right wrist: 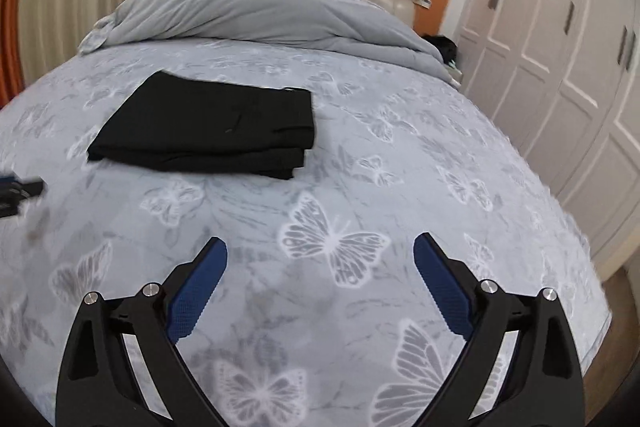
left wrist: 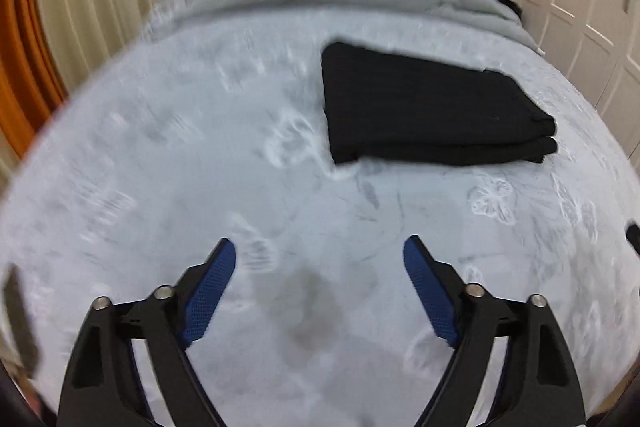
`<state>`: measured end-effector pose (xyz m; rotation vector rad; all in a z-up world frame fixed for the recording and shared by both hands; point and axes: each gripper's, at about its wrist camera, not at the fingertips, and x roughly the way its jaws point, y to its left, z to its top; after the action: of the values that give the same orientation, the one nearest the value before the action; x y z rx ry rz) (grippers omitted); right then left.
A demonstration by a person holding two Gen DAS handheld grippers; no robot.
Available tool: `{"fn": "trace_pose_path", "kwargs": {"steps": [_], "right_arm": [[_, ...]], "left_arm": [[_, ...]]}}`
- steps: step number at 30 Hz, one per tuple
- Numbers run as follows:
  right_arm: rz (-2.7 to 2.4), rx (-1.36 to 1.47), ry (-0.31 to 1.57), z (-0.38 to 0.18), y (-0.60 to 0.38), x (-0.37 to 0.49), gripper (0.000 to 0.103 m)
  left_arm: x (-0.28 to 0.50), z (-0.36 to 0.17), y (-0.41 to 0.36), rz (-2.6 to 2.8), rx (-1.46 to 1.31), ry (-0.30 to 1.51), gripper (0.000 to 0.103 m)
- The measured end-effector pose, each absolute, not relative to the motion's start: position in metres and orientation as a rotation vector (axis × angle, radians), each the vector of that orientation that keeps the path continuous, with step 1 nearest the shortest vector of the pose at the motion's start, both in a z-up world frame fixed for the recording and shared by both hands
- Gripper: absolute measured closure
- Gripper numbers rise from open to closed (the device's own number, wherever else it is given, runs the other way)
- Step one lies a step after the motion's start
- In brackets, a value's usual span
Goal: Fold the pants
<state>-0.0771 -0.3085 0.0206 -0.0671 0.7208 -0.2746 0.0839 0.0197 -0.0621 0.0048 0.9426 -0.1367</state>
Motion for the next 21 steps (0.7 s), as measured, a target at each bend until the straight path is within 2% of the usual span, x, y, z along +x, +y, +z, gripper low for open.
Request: {"fn": "trace_pose_path", "kwargs": {"steps": [2,3,8,10,11,13,15,18,19,21], "right_arm": [[-0.264,0.015,0.726,0.021,-0.317,-0.075,0.011],[-0.252,0.08,0.735,0.02,-0.324,-0.072,0.011],[-0.219,0.25,0.79,0.007,-0.337,-0.056,0.011],[-0.221,0.245,0.796,0.004,-0.335,-0.049,0.011],[-0.224,0.227,0.794,0.004,-0.333,-0.045,0.011],[-0.221,0.197,0.788,0.005,-0.327,-0.041,0.011],[-0.208,0.185,0.788,0.007,-0.322,-0.036,0.011],[-0.173,0.238,0.798,0.007,-0.317,-0.033,0.011],[-0.164,0.251,0.801,0.007,-0.315,-0.033,0.011],[-0.152,0.246,0.801,0.007,-0.308,-0.034,0.011]], "left_arm": [[0.109,-0.076,0.013,-0.174,-0.002,1.006,0.067],[0.12,-0.08,0.008,-0.169,0.025,1.007,0.068],[0.168,-0.089,-0.005,-0.075,0.154,0.906,0.067],[0.194,-0.098,0.019,0.085,0.151,0.91,0.067],[0.2,-0.1,0.034,0.141,0.109,0.942,0.07],[0.202,-0.101,0.072,0.131,-0.127,1.03,0.07],[0.187,-0.084,0.077,0.061,-0.208,1.0,0.07],[0.16,-0.064,0.032,-0.044,-0.031,0.886,0.058],[0.157,-0.067,0.012,-0.074,0.039,0.878,0.053],[0.163,-0.087,-0.023,-0.112,0.194,0.903,0.05]]}}
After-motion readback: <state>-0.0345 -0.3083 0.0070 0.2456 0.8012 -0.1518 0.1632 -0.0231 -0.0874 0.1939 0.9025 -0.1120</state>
